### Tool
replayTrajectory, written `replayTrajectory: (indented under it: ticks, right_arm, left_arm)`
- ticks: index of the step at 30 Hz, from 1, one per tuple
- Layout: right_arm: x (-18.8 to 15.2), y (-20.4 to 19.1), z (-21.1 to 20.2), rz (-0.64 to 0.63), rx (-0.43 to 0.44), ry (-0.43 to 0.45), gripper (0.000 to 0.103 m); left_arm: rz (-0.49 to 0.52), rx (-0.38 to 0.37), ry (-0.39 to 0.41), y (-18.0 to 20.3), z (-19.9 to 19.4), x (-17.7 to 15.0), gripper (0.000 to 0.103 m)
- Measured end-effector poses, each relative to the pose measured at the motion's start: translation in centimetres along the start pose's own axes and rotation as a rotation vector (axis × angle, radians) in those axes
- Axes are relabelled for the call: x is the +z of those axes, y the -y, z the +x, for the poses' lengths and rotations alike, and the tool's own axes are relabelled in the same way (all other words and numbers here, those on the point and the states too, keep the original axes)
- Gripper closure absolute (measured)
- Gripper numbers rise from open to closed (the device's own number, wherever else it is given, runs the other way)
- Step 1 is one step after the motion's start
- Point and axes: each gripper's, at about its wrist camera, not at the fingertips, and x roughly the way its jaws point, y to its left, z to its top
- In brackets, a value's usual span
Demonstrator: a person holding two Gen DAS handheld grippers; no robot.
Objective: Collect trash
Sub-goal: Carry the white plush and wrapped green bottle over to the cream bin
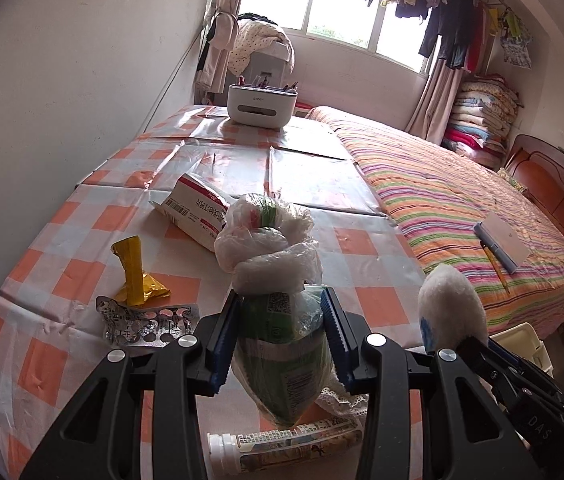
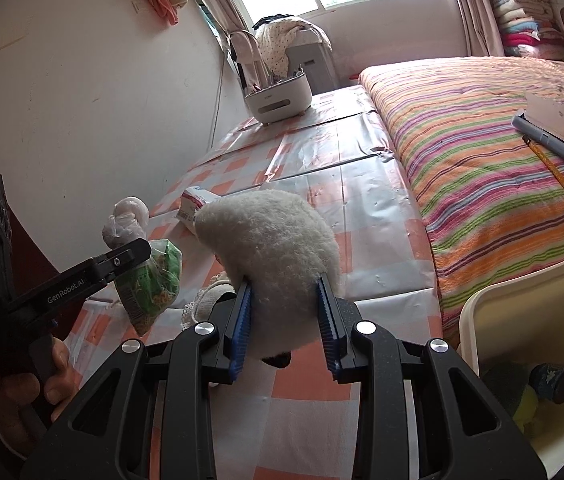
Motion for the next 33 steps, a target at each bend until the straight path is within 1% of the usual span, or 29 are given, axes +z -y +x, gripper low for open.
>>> replayTrajectory:
  ticks: [7, 13, 23, 33]
  right_arm:
    - [-0.2, 1.0, -1.4, 0.030, 0.000, 0.025, 0.073]
    - [-0.5, 2.1, -2.5, 0.058, -0.005, 0.040, 0.073]
    - [-0.8, 4.5, -4.7, 0.094, -0.029, 0.089, 0.073]
    - [-1.3, 7.5, -6.9, 0.158, -0.058, 0.130, 0.072]
  left_arm:
    - [0.026, -0.003, 0.029, 1.1, -0.5, 0.0, 0.063]
    - [0.061, -0.012, 0.022, 2.4, -0.4, -0.5, 0.063]
    - [0.131, -0.057, 0.000, 5.6, -0.5, -2.0, 0.063]
    - [0.174, -0.112, -0.009, 9.5, -1.2, -3.0, 0.063]
